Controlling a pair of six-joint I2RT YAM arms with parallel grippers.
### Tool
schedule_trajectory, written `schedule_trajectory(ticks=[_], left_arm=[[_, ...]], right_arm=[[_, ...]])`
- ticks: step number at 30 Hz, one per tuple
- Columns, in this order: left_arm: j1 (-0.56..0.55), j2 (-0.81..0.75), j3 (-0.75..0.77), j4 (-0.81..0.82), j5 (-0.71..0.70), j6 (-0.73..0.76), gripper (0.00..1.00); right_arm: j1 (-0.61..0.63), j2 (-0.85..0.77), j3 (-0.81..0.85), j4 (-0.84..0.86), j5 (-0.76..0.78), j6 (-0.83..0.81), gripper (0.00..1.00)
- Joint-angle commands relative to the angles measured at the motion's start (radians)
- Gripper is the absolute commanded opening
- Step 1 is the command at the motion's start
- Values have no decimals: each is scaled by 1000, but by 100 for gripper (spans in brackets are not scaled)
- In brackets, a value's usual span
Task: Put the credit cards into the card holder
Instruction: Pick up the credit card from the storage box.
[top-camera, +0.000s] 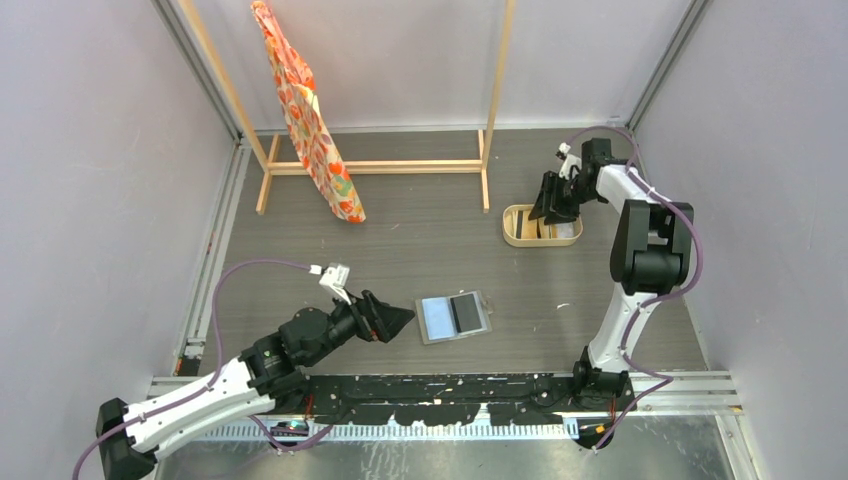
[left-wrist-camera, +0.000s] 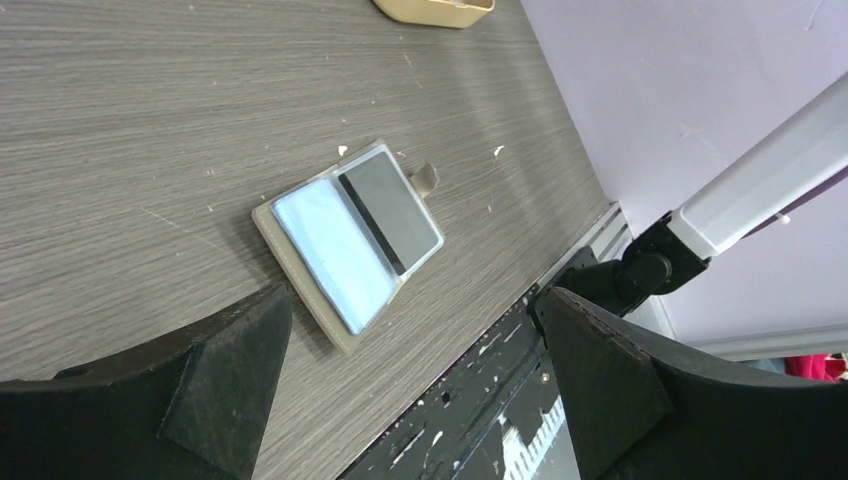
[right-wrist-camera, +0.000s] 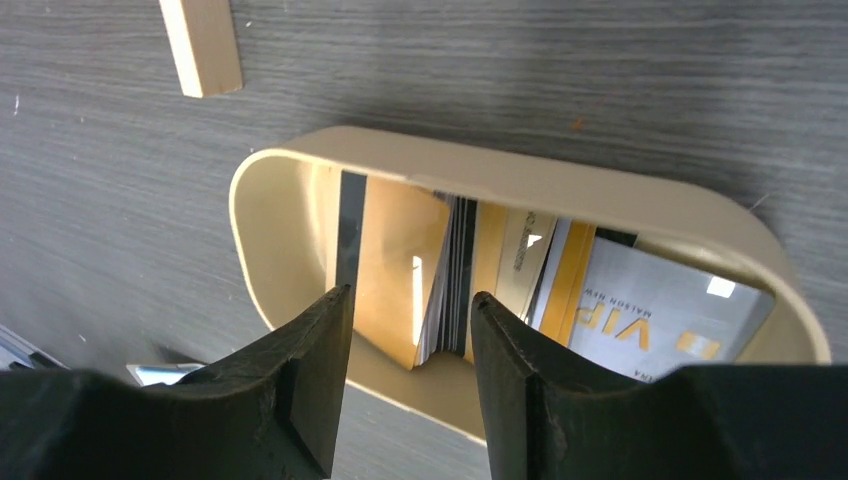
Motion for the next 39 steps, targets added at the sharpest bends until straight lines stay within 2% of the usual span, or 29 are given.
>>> schedule_trajectory(ticks=[1,11,18,24,35,39], left_arm=[[4,39,-9,17,-8,-15,97],[4,149,-4,85,10,-30,97],[4,162,-8,96,11,-39,97],[5,147,-8,85,11,-43,97],[4,147,-8,83,11,-50,97],[4,148,-6,82,13,-50,97]], right_arm=[[-4,44,85,12,4,26,52],[-5,138,133,5,-51,43,52],[-5,143,125,0,-49,36,44],[-5,112,98,10,-34,12,42],[-5,100,87,11,-40,-1,28],[-5,88,80,19,-35,-5,18]])
